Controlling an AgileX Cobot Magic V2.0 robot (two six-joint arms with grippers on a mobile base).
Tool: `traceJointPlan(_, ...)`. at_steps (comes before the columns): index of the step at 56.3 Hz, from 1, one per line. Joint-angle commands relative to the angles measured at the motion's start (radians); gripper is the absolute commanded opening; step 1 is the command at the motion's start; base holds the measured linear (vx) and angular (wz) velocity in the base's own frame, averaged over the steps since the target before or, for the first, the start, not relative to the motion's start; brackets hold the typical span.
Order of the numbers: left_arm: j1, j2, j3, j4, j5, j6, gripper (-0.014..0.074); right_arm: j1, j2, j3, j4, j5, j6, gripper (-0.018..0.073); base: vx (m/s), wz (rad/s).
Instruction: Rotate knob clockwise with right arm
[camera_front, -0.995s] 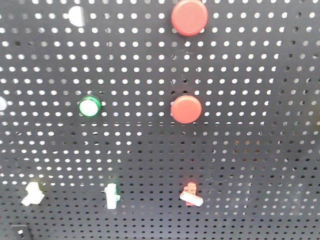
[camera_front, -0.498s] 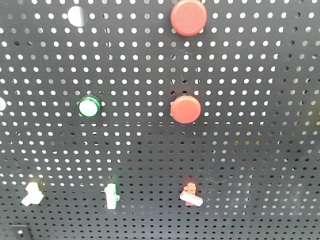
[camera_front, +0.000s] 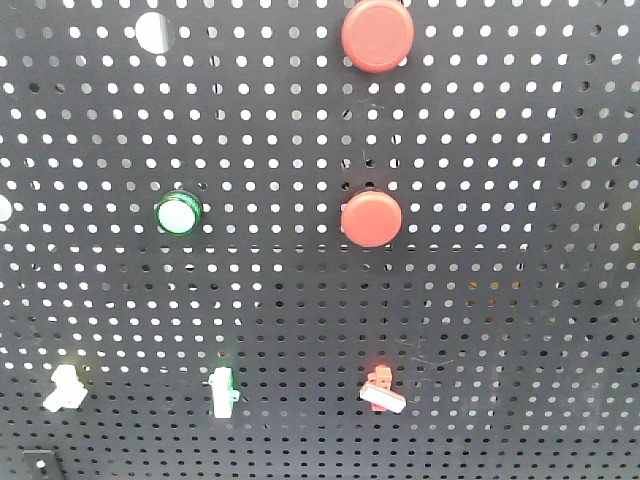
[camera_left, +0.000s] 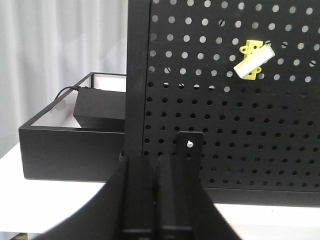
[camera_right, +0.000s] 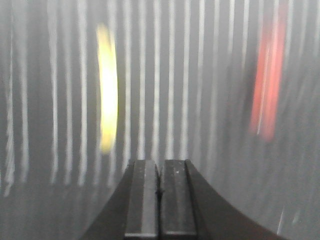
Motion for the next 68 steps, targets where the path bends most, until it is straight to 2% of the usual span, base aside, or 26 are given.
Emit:
traceJointPlan(1, 0.002, 0.0, 0.013, -0.008, -0.082, -0.01, -0.0006, -0.006, 0.181, -0.244, -0.02, -0.008, -0.029, -0.0009, 0.0, 0.0)
traceJointPlan(7, 0.002, 0.0, 0.013, -0.008, -0.082, -0.01, -0.0006, -0.006, 0.342, -0.462, -0.014, 0.031, -0.024, -0.0009, 0.0, 0.0)
traceJointPlan(12, 0.002, 0.0, 0.013, -0.008, -0.082, -0.01, -0.0006, -0.006, 0.43, -0.596, 0.027, 0.08, -0.003, -0.0009, 0.0, 0.0)
traceJointPlan(17, 0.002, 0.0, 0.013, -0.008, -0.082, -0.01, -0.0006, -0.006, 0.492, -0.679, 0.082, 0.11, 0.028, -0.0009, 0.0, 0.0)
traceJointPlan(22, 0.002, 0.0, 0.013, -0.008, -0.082, -0.01, -0.0006, -0.006, 0.531, -0.723, 0.083, 0.113, 0.011, -0.0009, 0.0, 0.0)
traceJointPlan(26, 0.002, 0.0, 0.013, -0.008, -0.082, -0.01, -0.0006, -0.006, 0.558, -0.745, 0.07, 0.137, -0.069, -0.0009, 0.0, 0.0)
traceJointPlan(32, 0.002, 0.0, 0.013, -0.008, -0.082, -0.01, -0.0006, 0.017, 0.587, -0.764, 0.074, 0.205, -0.279, -0.0008, 0.0, 0.0)
traceJointPlan(41, 0.002, 0.0, 0.013, -0.008, -0.082, -0.01, -0.0006, 0.117, 0.609, -0.763, 0.104, 0.286, -0.618, -0.0008, 0.0, 0.0)
traceJointPlan(45, 0.002, 0.0, 0.013, -0.008, -0.082, -0.01, -0.0006, 0.143, 0.61, -0.763, 0.103, 0.287, -0.714, -0.0006, 0.0, 0.0)
traceJointPlan(50, 0.002, 0.0, 0.013, -0.008, -0.082, -0.01, -0.0006, 0.141, 0.606, -0.763, 0.098, 0.26, -0.761, -0.0005, 0.0, 0.0)
traceJointPlan(57, 0.002, 0.0, 0.013, -0.008, -0.082, -0.01, -0.0006, 0.141, 0.606, -0.763, 0.097, 0.213, -0.765, 0.0008, 0.0, 0.0)
traceJointPlan(68, 0.002, 0.0, 0.013, -0.008, -0.082, -0.01, -0.0006, 0.141, 0.606, -0.763, 0.097, 0.206, -0.765, 0.0085, 0.0, 0.0)
